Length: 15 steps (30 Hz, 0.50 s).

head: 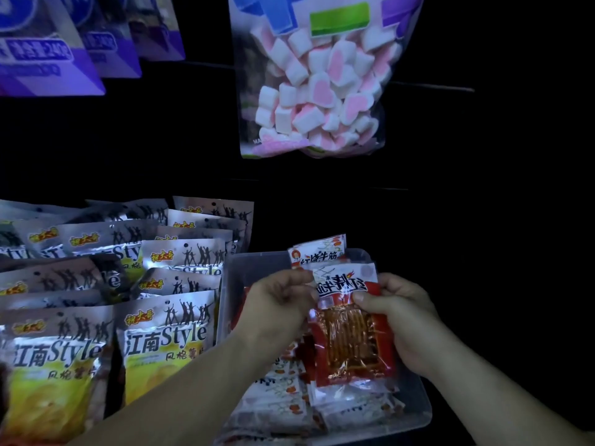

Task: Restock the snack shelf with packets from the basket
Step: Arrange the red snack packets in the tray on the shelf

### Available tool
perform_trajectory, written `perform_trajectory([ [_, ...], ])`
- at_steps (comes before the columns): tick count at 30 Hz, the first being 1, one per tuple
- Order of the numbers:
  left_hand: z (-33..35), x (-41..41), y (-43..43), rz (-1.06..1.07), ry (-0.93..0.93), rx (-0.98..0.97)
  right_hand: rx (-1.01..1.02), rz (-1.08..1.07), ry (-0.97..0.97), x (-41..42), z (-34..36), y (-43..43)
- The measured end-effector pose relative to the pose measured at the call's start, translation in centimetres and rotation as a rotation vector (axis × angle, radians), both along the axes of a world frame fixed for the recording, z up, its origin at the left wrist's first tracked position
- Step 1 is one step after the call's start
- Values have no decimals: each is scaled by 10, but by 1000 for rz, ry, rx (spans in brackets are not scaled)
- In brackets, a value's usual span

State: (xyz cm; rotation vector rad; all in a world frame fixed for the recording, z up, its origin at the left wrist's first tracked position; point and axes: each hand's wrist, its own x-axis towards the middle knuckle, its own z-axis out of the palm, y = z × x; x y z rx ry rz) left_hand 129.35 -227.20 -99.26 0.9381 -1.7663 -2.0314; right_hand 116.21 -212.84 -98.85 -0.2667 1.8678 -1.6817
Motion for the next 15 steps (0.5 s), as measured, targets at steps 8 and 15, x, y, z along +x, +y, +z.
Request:
perform_trajectory([
  [8,-4,19,-4,5,-74,44,67,105,28,12,15,9],
  [15,8,36,-2,171,-32,48,188,61,202,32,9,17],
])
